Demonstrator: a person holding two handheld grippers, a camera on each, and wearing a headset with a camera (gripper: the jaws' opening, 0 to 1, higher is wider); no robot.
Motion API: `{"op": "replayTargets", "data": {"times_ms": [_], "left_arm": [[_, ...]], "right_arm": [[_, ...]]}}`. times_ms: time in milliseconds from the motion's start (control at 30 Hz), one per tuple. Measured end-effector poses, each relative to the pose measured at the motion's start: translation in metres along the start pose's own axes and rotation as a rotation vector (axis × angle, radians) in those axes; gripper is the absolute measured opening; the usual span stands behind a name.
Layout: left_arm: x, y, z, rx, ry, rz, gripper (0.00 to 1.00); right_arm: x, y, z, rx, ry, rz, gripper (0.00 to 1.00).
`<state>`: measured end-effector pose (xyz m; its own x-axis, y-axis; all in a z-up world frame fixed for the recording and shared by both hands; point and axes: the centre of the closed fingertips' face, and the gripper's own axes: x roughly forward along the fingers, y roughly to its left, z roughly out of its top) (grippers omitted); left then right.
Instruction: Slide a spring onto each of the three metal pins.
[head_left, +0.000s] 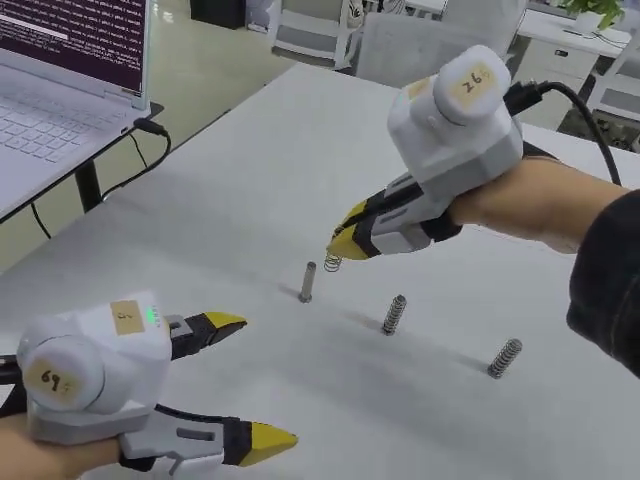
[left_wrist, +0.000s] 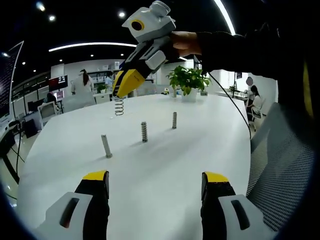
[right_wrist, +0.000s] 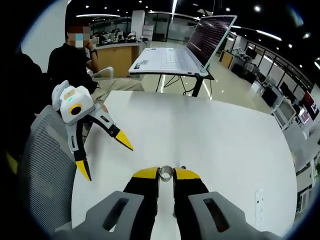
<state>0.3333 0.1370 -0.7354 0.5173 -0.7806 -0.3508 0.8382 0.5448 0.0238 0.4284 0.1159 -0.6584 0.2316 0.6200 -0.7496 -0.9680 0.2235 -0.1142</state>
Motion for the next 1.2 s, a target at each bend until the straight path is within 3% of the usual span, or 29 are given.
{"op": "replayTargets", "data": {"times_ms": [467,733,1200], "left_arm": [[-0.001,-0.003,-0.002,0.000,0.007,-0.003,0.72],[-0.001,-0.004,-0.005,-0.009,0.015,-0.005,0.71],[0.001,-0.003,-0.009,-0.017,0.024,-0.008,0.69]], "right_arm": [[0.021,-0.026,-0.003,0.076,-0.003,-0.017,0.08],[0.037,-0.029,-0.004,0.097,0.001,-0.009,0.08],[0.047,-0.038,-0.012,0.121,0.011,-0.007,0.08]]}}
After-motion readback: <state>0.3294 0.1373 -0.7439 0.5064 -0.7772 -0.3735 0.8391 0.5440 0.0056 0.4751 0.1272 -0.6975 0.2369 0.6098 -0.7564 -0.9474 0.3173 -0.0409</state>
